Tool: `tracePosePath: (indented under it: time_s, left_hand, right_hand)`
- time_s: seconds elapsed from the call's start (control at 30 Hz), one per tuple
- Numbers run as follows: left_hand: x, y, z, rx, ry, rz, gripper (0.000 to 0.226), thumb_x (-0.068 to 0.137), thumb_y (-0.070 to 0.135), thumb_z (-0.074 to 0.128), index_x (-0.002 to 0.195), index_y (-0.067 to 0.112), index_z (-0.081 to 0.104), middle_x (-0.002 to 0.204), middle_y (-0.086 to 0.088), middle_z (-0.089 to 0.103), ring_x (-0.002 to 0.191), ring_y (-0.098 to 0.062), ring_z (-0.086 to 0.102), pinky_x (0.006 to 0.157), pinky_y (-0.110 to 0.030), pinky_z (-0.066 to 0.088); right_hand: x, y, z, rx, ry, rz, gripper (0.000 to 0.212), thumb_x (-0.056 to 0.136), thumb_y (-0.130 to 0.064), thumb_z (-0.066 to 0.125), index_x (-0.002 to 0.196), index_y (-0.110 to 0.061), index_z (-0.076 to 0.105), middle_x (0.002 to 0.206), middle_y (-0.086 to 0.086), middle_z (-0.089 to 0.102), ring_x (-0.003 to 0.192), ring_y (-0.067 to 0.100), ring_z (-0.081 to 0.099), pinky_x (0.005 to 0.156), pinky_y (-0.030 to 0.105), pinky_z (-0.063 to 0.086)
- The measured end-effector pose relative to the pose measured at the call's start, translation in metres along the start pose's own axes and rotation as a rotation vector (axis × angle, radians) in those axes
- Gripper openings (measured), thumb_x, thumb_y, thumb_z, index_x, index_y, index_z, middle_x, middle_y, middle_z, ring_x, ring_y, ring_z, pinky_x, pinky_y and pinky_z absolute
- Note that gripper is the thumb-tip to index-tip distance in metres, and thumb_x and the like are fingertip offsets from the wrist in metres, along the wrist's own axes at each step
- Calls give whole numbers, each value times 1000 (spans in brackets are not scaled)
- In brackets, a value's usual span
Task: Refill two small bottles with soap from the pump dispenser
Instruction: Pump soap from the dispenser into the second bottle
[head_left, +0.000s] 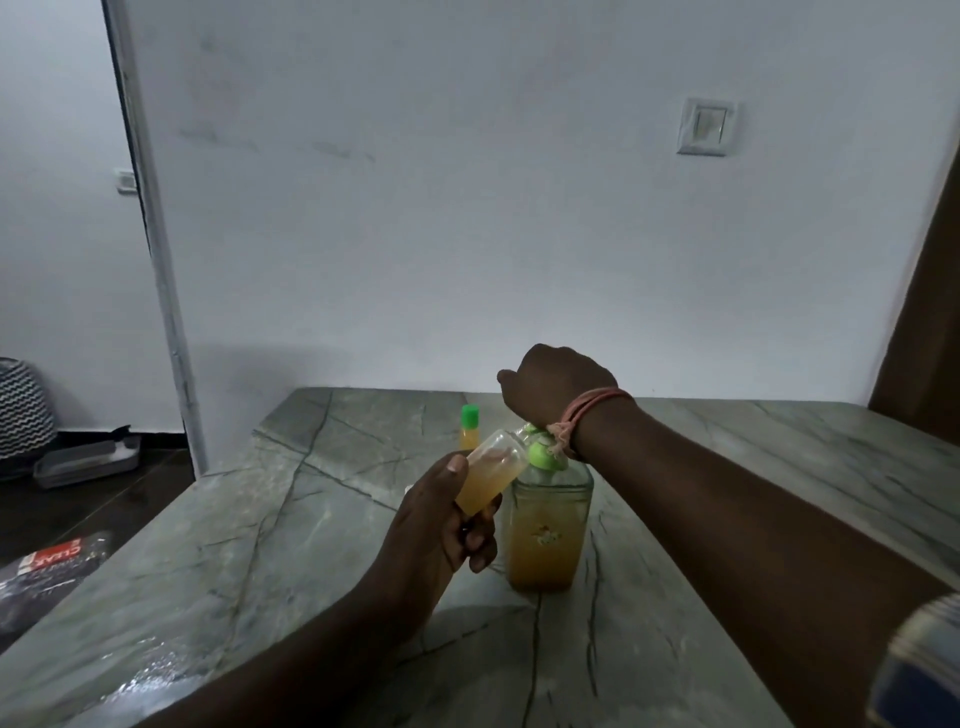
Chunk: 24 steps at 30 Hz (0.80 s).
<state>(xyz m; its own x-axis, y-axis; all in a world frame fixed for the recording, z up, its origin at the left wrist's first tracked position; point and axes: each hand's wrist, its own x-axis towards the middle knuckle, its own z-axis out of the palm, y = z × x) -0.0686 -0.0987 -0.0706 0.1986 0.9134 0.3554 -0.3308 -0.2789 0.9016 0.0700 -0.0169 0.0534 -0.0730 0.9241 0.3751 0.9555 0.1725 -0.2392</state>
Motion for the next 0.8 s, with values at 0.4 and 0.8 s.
tracePosePath:
  time_s: [0.4,0.8]
  left_hand:
    - [3,-5,-2,-76,8,2,51,92,44,45,123,5,54,74,-11,52,53,-16,42,46,-30,40]
    - [2,-5,-3,-35,16,5,52,92,46,44,125,7,55,76,-13,50,54,-16,44,48,-30,41]
  right_hand:
    - [10,9,10,79,-42,-17,42,93,-46,45,64,-16,51,69,3,57,66,22,56,62,30,40]
    - [3,-2,4,-76,83,-69,39,94,-46,45,66,-19,43,76,2,54,76,26,53,68,31,39]
